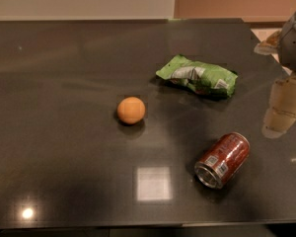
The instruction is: Place coke can upright
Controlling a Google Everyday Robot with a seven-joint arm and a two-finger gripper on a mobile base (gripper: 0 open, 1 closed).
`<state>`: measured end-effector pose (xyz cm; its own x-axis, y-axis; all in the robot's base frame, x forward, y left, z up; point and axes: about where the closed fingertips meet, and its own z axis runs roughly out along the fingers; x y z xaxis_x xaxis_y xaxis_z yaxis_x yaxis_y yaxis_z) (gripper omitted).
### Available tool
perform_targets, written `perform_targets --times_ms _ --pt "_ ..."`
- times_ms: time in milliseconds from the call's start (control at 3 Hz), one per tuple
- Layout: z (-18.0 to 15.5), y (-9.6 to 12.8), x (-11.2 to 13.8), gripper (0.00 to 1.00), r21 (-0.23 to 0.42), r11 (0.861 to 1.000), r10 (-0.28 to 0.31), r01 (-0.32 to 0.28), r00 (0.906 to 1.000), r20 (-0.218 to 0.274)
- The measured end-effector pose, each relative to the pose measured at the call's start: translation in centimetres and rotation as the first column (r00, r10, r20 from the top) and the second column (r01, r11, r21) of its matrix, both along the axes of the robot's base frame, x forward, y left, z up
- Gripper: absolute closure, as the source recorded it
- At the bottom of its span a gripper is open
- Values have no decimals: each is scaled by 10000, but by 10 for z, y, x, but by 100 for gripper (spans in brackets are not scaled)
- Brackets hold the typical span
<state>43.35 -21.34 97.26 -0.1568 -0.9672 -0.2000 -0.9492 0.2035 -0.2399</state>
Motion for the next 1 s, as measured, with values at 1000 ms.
perform_targets --times_ms 1000 --pt "-51 25 -41 0 -187 9326 3556 -3605 9263 -1244"
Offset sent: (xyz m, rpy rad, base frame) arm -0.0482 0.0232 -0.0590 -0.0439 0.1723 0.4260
